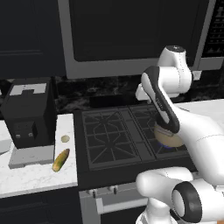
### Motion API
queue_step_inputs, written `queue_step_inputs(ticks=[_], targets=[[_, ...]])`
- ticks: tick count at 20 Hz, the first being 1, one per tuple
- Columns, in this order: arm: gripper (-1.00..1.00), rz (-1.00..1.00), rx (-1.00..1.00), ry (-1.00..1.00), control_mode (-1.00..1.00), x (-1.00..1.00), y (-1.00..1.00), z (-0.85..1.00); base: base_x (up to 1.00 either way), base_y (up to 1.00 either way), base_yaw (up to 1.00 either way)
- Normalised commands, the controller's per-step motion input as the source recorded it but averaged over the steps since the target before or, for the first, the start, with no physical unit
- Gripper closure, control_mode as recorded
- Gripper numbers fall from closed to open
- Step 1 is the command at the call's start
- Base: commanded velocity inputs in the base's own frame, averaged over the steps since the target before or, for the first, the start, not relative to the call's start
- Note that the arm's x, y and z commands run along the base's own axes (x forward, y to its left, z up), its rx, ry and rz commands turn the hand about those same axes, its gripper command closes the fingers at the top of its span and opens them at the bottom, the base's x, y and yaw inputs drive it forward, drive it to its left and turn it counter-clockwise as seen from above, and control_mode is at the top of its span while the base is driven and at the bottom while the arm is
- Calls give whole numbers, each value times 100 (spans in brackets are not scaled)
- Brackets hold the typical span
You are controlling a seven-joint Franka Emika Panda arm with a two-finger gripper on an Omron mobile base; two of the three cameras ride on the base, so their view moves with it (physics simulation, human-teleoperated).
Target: Put the cucumber and garlic in the pot. Retrieve the spatula and lightly stir the vegetables in the pot.
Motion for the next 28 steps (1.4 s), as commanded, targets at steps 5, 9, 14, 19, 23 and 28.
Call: queue_step_inputs(ticks=[5,9,14,19,23,28], targets=[[-100,2,0,-6,-100,-27,14,0,0,0,0],[-100,6,0,0,-100,-43,72,-6,0,0,0],[-100,6,0,0,-100,-34,99,-25,0,0,0],[-100,1,0,0,-100,-6,100,-45,0,0,0],[-100,0,0,1,-100,0,100,-52,0,0,0],[-100,0,0,1,-100,0,84,-52,0,0,0]])
